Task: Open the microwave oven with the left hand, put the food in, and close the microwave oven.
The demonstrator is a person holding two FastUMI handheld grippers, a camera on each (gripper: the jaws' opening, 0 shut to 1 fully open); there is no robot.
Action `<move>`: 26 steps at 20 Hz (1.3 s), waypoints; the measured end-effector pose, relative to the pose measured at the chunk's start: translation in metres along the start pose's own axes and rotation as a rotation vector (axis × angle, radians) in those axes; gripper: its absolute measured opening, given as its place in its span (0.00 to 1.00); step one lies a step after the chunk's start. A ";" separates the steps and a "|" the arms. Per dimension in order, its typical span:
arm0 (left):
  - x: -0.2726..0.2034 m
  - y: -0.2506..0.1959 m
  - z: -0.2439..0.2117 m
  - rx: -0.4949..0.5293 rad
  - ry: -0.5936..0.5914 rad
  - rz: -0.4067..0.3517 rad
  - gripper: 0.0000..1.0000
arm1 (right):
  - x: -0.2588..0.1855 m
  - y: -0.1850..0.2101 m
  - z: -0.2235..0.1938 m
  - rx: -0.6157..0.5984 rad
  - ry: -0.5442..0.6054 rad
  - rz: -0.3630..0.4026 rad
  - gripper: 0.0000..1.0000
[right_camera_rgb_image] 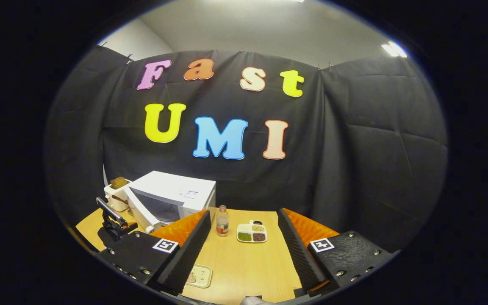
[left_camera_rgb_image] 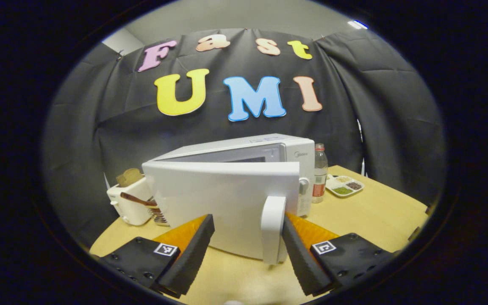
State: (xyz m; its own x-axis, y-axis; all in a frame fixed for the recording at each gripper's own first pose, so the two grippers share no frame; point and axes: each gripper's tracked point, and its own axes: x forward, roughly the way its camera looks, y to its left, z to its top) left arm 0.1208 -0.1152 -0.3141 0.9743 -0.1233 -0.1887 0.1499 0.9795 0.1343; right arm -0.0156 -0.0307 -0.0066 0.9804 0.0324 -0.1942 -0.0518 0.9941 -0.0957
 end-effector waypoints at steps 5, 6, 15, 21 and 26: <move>-0.055 0.039 -0.017 0.021 0.016 0.042 1.00 | 0.005 0.050 -0.003 0.004 0.002 0.116 0.97; -0.066 0.049 -0.019 0.023 0.021 0.055 0.98 | 0.006 0.060 -0.002 0.005 0.000 0.138 0.97; -0.143 0.147 -0.055 0.011 0.067 0.183 1.00 | 0.014 0.145 -0.001 0.025 -0.005 0.284 0.98; -0.173 0.211 -0.071 0.009 0.090 0.259 0.95 | 0.016 0.179 -0.002 0.025 -0.011 0.332 0.98; -0.190 0.262 -0.084 -0.006 0.108 0.342 1.00 | 0.019 0.188 -0.011 0.030 0.012 0.340 0.97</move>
State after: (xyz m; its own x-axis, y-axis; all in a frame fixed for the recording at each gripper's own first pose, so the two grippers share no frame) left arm -0.0388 0.1786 -0.3244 0.9444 0.2291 -0.2357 -0.1829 0.9621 0.2022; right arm -0.0084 0.1560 -0.0395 0.9056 0.3618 -0.2213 -0.3699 0.9291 0.0052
